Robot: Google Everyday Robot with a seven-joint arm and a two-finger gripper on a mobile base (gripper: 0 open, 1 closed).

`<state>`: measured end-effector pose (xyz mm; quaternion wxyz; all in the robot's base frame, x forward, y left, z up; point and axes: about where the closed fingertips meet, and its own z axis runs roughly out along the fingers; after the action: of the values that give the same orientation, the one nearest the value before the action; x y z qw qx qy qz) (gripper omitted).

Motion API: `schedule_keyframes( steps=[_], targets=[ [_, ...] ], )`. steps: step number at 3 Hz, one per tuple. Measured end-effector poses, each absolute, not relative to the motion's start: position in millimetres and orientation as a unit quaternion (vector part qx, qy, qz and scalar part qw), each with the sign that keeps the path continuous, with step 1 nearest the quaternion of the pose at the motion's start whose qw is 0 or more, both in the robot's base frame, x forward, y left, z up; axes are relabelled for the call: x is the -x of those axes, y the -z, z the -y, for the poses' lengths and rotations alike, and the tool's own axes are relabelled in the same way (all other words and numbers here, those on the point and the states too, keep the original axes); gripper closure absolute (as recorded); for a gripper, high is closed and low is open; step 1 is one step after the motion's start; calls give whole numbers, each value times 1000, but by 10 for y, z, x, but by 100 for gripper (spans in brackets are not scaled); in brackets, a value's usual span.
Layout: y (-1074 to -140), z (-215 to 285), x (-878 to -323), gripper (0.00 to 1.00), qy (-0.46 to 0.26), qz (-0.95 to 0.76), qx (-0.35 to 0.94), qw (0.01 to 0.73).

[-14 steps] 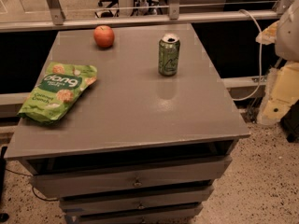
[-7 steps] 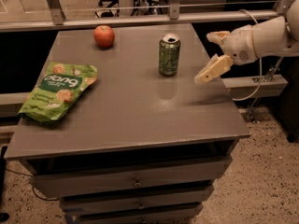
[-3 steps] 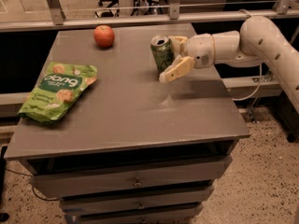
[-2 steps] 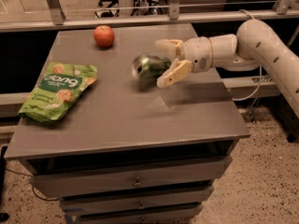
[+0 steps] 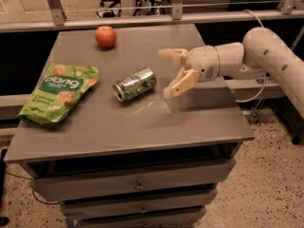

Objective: Knock green can over

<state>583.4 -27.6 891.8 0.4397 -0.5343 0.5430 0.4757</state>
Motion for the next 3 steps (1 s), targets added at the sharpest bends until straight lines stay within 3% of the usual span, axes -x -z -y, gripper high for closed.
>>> schedule_keyframes(
  steps=[3],
  targets=[
    [-9105, 761, -6331, 0, -398, -543, 566, 476]
  ],
)
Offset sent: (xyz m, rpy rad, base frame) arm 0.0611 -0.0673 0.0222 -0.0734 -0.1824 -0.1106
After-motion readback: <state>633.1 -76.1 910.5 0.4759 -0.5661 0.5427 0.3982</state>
